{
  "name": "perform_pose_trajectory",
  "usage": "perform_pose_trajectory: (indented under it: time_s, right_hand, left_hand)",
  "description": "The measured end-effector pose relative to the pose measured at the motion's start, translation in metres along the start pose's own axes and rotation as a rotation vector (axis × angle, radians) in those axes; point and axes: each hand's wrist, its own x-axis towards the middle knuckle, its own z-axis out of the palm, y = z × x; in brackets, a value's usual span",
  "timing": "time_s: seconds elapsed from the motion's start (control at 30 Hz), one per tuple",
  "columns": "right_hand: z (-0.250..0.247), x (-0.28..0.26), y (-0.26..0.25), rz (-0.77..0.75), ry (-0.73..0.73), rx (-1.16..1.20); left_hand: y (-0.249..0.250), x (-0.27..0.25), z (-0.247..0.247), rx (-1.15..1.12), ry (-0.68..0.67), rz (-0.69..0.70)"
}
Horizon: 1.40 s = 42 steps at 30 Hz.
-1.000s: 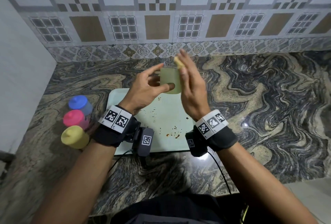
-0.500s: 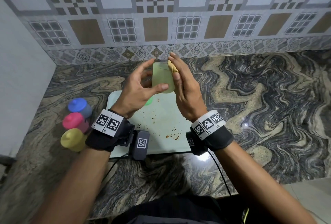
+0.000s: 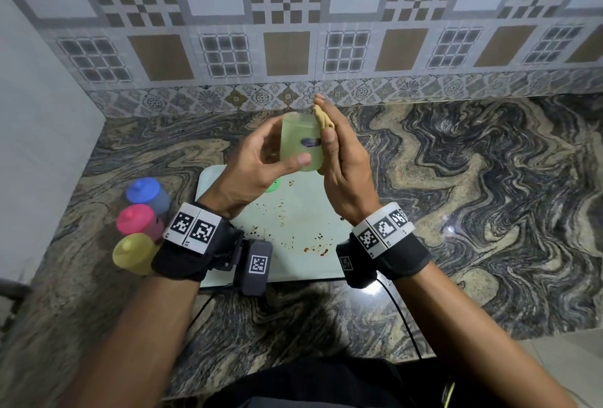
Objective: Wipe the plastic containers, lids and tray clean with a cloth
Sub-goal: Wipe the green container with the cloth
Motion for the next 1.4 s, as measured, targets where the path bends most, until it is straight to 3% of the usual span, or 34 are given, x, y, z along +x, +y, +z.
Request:
perform_pose_trajectory:
  time_s: [0.13, 0.23, 0.33, 0.4, 0.47, 0.53, 0.7, 0.87, 1.07, 1.2, 1.33, 1.4]
  right_hand:
    - [0.005, -0.002, 0.004, 0.067, -0.01, 0.038]
    - [0.005, -0.001, 0.005, 0.117, 0.005, 0.074]
    - [0.006, -0.002, 0.005, 0.09, -0.004, 0.064]
    - [0.006, -0.004, 0.005, 0.1, -0.002, 0.076]
    - [0.006, -0.003, 0.005, 0.12, 0.021, 0.072]
    - [0.005, -0.002, 0.003, 0.122, 0.032, 0.077]
    - [0.009, -0.004, 0.001, 0.078, 0.013, 0.039]
    - [0.007, -0.002, 0.002, 0.115, 0.033, 0.094]
    - [0.01, -0.004, -0.001, 0.06, 0.012, 0.041]
    - [0.009, -0.002, 0.001, 0.113, 0.046, 0.095]
    - [0.011, -0.004, 0.0, 0.106, 0.032, 0.061]
    - [0.01, -0.004, 0.002, 0.123, 0.045, 0.058]
  left_hand:
    - [0.001, 0.001, -0.001, 0.051, 0.105, 0.012]
    - [-0.003, -0.001, -0.003, -0.023, 0.061, -0.015]
    - [0.001, 0.0, -0.004, 0.099, 0.031, -0.003]
    - [0.001, 0.001, -0.007, 0.157, 0.084, 0.02]
    - [0.001, 0.001, -0.008, 0.096, 0.131, 0.01]
    - [0.0, 0.0, -0.007, 0.042, 0.097, -0.014]
    - [0.005, 0.003, -0.004, 0.192, 0.142, 0.022]
    - [0.004, 0.003, -0.004, 0.036, 0.085, -0.02]
    - [0.009, 0.001, -0.002, 0.188, 0.181, 0.068]
    - [0.006, 0.0, 0.001, 0.119, 0.099, 0.046]
    - [0.009, 0.001, -0.001, 0.315, 0.114, 0.107]
    - [0.01, 0.0, -0.001, 0.298, 0.098, 0.128]
